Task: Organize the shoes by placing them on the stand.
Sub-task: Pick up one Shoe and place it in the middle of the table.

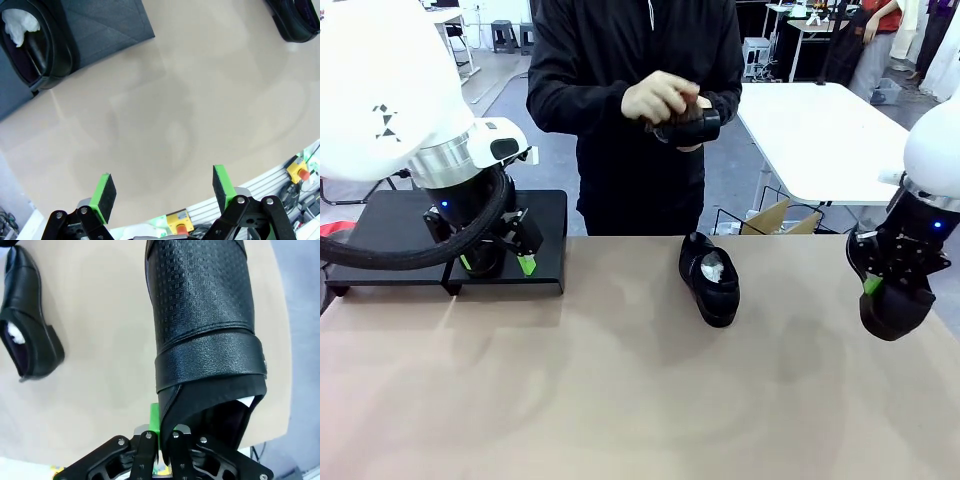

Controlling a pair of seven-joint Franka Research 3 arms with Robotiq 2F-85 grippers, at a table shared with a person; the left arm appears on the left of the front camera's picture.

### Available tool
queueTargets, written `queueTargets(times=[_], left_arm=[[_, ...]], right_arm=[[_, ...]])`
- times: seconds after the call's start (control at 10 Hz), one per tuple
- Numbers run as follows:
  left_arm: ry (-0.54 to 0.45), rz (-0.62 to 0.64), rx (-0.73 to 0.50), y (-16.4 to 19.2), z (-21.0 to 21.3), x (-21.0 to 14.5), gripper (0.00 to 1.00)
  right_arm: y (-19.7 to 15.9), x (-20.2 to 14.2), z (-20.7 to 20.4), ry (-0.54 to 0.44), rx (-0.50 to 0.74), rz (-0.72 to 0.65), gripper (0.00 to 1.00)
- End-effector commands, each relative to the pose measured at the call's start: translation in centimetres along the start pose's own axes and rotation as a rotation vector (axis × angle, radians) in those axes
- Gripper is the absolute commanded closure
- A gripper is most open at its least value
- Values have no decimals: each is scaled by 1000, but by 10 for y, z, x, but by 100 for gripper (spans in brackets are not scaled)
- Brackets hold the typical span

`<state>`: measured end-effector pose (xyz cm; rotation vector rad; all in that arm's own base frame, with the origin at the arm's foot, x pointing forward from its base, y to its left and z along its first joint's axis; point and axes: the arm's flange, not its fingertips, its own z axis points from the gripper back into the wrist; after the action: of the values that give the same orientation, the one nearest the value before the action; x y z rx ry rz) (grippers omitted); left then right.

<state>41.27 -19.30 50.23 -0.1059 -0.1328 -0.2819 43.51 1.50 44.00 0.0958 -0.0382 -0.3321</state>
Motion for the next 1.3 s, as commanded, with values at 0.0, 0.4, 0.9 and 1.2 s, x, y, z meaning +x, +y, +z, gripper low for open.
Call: queueTargets(times=[0.0, 0.4, 0.9, 1.2], left_arm=[[-2, -7, -19, 2, 2, 0, 0], [-2, -7, -19, 2, 2, 0, 0], [-2, -7, -19, 2, 2, 0, 0], [-2, -7, -19, 2, 2, 0, 0]], right_arm=[[4, -11, 4, -7, -2, 16, 100], [76, -132, 72, -72, 96, 127, 100], [105, -172, 81, -71, 84, 216, 100], [140, -209, 68, -65, 92, 250, 100]])
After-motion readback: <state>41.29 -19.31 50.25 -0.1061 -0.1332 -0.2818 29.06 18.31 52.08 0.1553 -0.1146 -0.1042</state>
